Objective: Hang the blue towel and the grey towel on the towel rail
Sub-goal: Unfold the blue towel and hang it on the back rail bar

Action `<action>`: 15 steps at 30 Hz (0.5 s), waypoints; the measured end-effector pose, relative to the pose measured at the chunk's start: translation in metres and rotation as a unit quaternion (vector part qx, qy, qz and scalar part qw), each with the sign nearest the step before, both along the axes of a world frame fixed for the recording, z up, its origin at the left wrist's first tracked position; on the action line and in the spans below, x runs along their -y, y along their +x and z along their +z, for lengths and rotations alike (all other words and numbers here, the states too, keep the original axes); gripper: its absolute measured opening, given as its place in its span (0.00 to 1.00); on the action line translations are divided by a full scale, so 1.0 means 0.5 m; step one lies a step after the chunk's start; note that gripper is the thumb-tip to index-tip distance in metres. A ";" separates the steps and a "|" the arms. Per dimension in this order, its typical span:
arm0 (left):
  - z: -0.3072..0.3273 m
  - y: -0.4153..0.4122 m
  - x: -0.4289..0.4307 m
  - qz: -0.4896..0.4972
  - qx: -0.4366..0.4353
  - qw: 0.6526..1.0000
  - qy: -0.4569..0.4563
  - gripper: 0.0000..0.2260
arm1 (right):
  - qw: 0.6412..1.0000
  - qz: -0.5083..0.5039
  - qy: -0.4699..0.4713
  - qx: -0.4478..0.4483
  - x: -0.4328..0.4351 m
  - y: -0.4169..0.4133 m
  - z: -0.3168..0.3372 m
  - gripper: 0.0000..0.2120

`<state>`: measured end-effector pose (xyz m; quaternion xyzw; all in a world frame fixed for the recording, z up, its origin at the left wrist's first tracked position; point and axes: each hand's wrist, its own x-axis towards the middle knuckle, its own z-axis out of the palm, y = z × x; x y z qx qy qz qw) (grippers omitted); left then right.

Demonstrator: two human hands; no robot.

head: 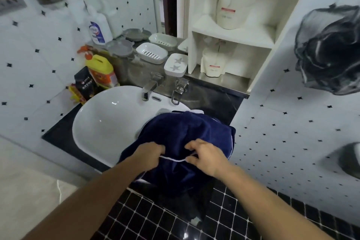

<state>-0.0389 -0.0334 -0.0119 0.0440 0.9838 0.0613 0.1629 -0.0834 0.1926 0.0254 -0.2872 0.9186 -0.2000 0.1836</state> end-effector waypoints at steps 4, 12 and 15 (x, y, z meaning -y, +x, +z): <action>0.173 -0.066 -0.019 0.082 -0.040 0.973 0.212 0.11 | 0.997 -0.044 -0.067 -0.010 -0.032 -0.019 0.063 0.27; 0.506 -0.088 -0.292 0.093 -0.214 0.847 0.477 0.08 | 0.900 -0.127 -0.418 0.017 -0.104 -0.042 0.294 0.25; 0.548 -0.066 -0.391 0.073 -0.289 0.835 0.462 0.21 | 0.858 -0.163 -0.487 -0.003 -0.187 -0.050 0.366 0.13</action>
